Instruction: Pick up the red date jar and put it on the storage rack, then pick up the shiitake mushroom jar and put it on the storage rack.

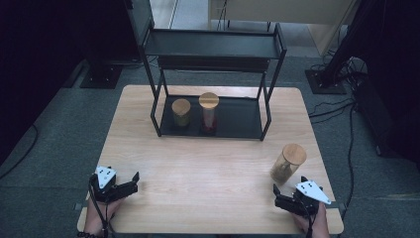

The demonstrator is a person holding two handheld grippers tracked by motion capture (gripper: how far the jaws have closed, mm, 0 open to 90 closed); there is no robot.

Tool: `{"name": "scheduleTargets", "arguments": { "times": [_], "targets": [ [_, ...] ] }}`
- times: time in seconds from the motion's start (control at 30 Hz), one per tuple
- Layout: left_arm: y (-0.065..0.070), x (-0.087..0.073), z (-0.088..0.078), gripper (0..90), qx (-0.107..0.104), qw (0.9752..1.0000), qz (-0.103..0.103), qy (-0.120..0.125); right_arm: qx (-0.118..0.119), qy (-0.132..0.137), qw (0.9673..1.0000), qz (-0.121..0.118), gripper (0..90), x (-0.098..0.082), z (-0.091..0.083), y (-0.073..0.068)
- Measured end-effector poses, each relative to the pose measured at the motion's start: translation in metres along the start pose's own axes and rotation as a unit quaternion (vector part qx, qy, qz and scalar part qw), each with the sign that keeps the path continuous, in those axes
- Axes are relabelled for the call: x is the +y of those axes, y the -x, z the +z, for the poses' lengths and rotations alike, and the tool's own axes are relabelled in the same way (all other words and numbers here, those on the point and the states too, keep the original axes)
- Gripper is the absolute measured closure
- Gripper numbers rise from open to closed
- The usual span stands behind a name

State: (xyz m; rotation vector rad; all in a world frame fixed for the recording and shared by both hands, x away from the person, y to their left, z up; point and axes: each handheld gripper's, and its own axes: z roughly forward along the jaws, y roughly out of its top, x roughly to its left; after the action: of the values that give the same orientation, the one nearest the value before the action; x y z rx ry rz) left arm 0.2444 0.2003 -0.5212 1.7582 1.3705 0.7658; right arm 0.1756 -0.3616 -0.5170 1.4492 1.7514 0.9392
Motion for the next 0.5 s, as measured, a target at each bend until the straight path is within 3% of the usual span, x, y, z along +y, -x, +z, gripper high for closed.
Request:
{"name": "scheduleTargets", "arguments": {
  "times": [0.5],
  "targets": [
    [-0.0007, -0.0001, -0.0003, 0.1, -0.001, 1.0000, -0.001, 0.001, -0.002, -0.016, 0.9998, -0.011, 0.3, 0.0048, 0.0091, 0.0035]
  ]
}}
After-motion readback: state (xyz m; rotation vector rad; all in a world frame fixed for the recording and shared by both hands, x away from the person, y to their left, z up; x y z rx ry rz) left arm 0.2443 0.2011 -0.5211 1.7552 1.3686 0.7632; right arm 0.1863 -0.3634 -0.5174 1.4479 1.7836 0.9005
